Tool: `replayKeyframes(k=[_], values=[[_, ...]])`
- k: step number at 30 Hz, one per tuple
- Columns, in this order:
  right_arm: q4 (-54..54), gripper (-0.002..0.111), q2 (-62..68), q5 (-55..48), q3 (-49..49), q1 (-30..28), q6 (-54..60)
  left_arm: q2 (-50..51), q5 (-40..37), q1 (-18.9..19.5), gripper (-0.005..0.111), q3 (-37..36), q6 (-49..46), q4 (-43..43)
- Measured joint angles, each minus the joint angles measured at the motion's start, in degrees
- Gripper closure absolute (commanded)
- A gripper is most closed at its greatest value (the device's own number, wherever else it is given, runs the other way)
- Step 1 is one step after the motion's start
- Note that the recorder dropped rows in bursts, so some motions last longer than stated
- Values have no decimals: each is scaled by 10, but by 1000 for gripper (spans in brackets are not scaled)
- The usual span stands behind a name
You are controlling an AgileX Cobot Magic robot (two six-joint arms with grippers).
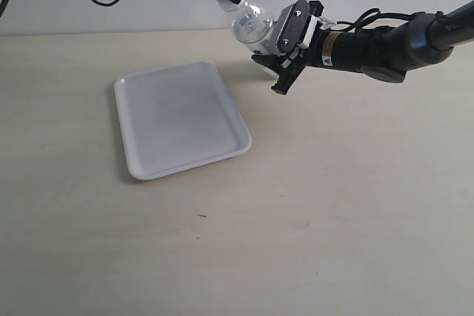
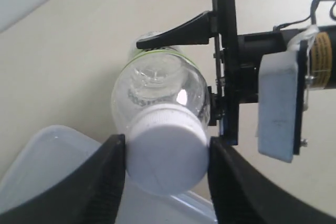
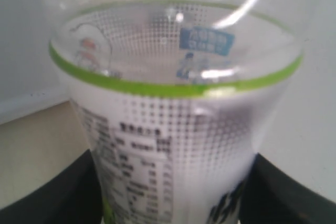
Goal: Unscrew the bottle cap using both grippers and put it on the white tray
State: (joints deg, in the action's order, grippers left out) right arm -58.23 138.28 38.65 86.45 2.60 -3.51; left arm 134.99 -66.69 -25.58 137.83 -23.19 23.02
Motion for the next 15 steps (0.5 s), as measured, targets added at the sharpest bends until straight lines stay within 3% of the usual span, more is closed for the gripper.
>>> replayKeyframes(k=[6,11,13,15], values=[[1,108,0,-2,0,0,0,0,-5,0,107,0,90,27],[6,108,0,-8,0,0,0,0,-10,-1,105,0,108,29],[12,108,0,-9,0,0,-1,-1,-11,-1,96,1,108,21],[13,108,0,-11,0,0,-1,-1,-11,-1,79,2,106,9]])
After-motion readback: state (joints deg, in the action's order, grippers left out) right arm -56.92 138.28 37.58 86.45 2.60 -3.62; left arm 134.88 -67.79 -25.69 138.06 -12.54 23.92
